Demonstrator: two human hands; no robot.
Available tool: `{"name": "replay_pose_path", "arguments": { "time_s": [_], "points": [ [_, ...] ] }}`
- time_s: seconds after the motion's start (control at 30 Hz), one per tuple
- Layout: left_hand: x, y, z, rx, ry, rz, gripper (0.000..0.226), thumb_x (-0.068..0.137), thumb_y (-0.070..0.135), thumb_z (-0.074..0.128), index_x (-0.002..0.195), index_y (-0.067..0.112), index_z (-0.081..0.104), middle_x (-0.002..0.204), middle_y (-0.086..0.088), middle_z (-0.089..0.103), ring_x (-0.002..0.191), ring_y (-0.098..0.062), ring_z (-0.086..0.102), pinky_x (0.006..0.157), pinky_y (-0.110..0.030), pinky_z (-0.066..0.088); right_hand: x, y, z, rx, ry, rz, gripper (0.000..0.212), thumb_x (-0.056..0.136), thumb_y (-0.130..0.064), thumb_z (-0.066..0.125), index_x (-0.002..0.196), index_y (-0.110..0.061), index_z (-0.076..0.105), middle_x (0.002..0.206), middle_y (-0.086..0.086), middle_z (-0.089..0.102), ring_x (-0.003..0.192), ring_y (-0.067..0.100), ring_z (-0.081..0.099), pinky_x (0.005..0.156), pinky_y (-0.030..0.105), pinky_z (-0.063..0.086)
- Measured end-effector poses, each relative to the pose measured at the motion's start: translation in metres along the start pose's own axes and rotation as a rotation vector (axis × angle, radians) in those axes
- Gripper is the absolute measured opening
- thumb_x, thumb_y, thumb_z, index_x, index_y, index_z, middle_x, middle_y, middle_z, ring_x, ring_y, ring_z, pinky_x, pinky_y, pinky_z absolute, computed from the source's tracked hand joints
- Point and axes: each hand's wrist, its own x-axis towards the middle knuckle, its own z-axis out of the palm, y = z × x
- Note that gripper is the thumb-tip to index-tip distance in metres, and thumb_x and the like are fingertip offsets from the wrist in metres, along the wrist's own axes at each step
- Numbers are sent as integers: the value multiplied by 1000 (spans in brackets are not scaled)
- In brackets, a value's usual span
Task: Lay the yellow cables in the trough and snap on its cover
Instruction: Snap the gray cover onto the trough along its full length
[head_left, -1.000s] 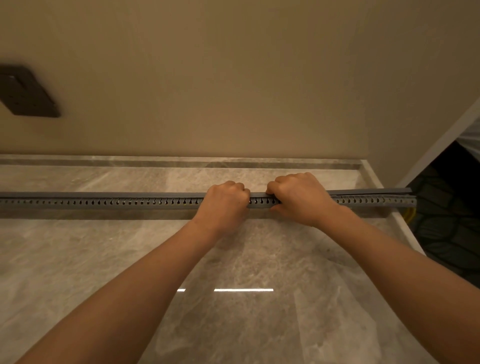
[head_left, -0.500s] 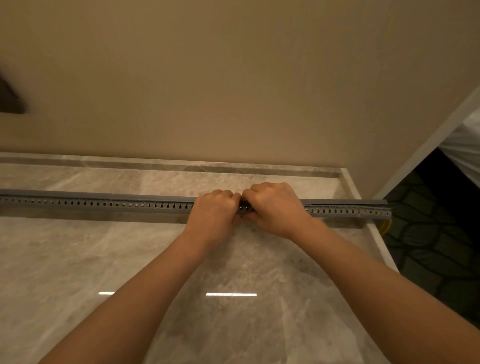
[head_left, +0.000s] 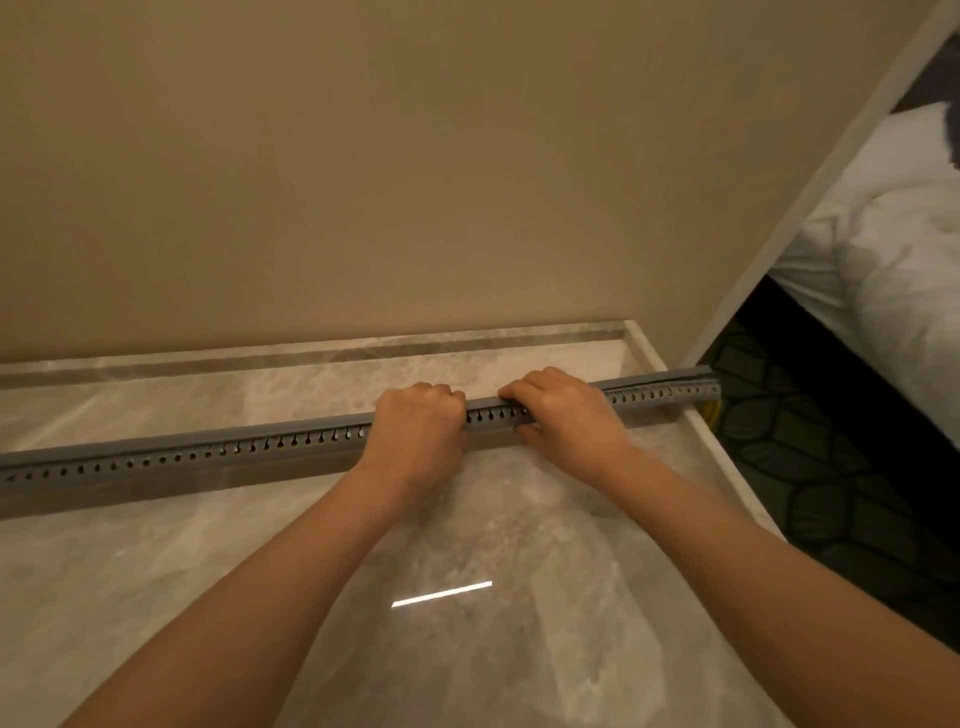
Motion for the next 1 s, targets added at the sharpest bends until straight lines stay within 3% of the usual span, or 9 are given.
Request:
{"name": "replay_pose_path", "arguments": {
  "time_s": [0.3, 0.53, 0.77, 0.87, 1.0],
  "points": [
    [1, -3, 1, -30, -10, 14, 11, 85, 23, 55, 89, 16, 61, 89, -2, 66, 83, -23, 60, 57, -30, 32, 2, -1, -10, -132, -118, 76, 34, 83, -25, 61, 116, -15, 55, 110, 5, 61, 103, 23, 51, 76, 32, 39],
    [-4, 1, -1, -17, -4, -24, 14, 85, 25, 56, 93, 15, 62, 92, -3, 66, 87, -23, 60, 60, -31, 31, 13, 6, -22, -164, -203, -49, 31, 82, -29, 61, 110, -17, 61, 103, 5, 65, 96, 26, 57, 74, 36, 44],
    [-12, 17, -2, -52, 33, -126, 9, 85, 15, 53, 92, 12, 58, 93, -5, 64, 85, -22, 58, 61, -29, 33, 9, 15, -17, -127, -121, -123, 29, 81, -33, 60, 107, -19, 63, 99, 3, 66, 93, 24, 58, 66, 32, 38],
    [-10, 32, -4, -117, 2, -188, 15, 86, 10, 53, 101, 9, 56, 106, -6, 59, 97, -22, 53, 71, -31, 42, 4, 19, -16, -112, -95, -140, 32, 82, -34, 60, 111, -20, 61, 101, 2, 65, 95, 24, 57, 65, 30, 35],
    [3, 59, -7, -145, -34, -209, 22, 86, 5, 51, 107, 8, 54, 114, -8, 55, 108, -24, 47, 81, -32, 41, 2, 24, -13, -110, -68, -173, 30, 84, -35, 57, 110, -19, 60, 102, 3, 64, 95, 24, 58, 65, 30, 35]
  ]
}}
